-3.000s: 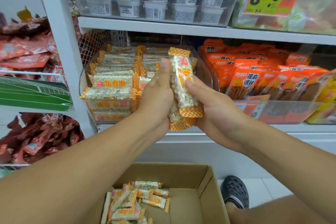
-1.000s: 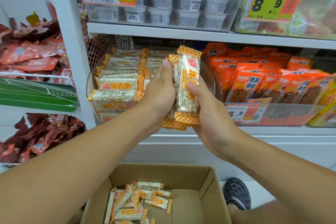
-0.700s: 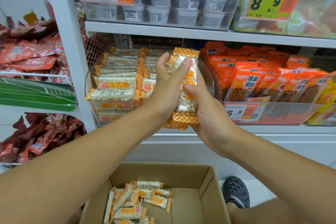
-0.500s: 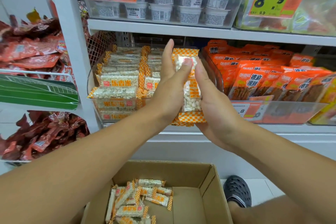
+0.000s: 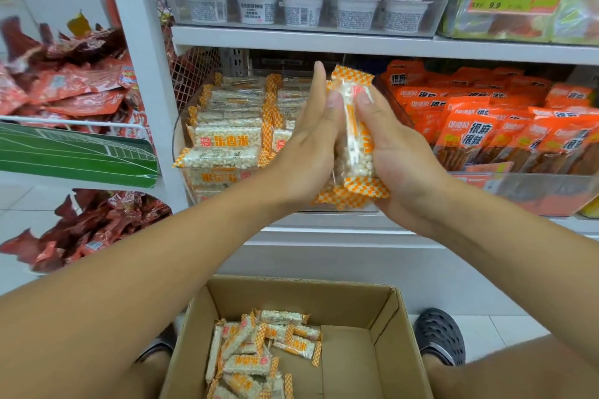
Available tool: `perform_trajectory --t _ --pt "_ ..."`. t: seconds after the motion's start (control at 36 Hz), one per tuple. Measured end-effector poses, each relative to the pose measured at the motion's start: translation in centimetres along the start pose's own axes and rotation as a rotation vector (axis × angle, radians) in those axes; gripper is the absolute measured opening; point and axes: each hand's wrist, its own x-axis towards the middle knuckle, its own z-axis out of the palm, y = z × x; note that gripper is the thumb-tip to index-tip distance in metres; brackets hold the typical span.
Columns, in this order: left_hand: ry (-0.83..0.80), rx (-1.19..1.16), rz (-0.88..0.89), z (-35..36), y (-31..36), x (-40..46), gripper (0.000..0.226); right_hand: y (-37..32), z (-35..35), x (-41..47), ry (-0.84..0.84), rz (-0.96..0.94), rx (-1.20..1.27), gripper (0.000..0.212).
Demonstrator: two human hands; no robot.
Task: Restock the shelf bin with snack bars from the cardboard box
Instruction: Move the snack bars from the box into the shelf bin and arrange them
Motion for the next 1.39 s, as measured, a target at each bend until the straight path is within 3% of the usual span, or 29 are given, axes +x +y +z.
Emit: perform_trajectory --t 0.06,0.11,0.17,0.22,0.25,0.36,0.42,0.53,0.69,0.83,1.03,1.11,1.19,1.31,1.39 --pt "-0.019 0.127 0.065 -1.9 -0.1 -0.2 0.057 0.0 -1.0 1.0 0.040 -0.008 0.006 0.102" --pt "-0.049 0.379 0.159 -4.7 -0.3 -0.3 0.056 -0.3 -1.5 1.9 0.066 -0.018 -0.034 0.101" --pt "-0.138 0.770 0.253 -8.1 -1.0 -0.7 0.061 -0.7 -1.8 1.9 0.070 0.005 -0.100 0.076" --pt "-0.237 1.008 0.175 -11.0 -2.7 -0.9 0.077 -0.8 -2.2 2.2 0.039 0.044 -0.196 0.039" --pt "-0.269 1.066 0.116 -12.0 -3.7 -1.0 0.083 -0.8 -2.4 2.0 0.033 0.039 -0.240 0.031" --pt "-0.306 1.197 0.042 -13.6 -7.1 -1.1 0.080 -0.5 -2.2 1.9 -0.009 0.005 -0.255 0.033" --pt "-0.288 1.211 0.060 -13.9 -7.9 -0.7 0.074 -0.3 -1.7 2.3 -0.004 0.000 -0.222 0.028" --pt "-0.244 1.160 0.133 -14.4 -8.5 0.4 0.058 0.3 -1.0 3.3 -0.025 0.128 0.008 0.046" --pt "-0.092 1.102 0.137 -14.3 -8.4 1.9 0.045 1.4 -1.0 4.6 -0.013 0.166 0.087 0.053" --pt "-0.147 1.065 0.128 -12.9 -9.2 3.2 0.054 1.6 -1.0 5.9 0.047 0.137 0.038 0.092" --pt "-0.106 1.125 0.119 -11.5 -8.6 3.4 0.071 0.6 -0.7 7.1 0.188 0.217 0.124 0.078" --pt "-0.196 1.158 0.204 -10.4 -7.4 3.4 0.084 0.3 -0.8 7.6 0.189 0.214 0.238 0.056" --pt "-0.271 1.159 0.295 -9.1 -7.5 3.9 0.072 0.6 -1.0 7.9 0.192 0.192 0.234 0.054" --pt "-0.318 1.066 0.282 -8.0 -7.6 4.6 0.049 0.5 -1.6 7.2 0.165 0.186 0.120 0.083" --pt "-0.266 1.027 0.284 -8.0 -7.6 4.9 0.039 -0.2 -2.9 6.6 0.164 0.131 0.006 0.064"
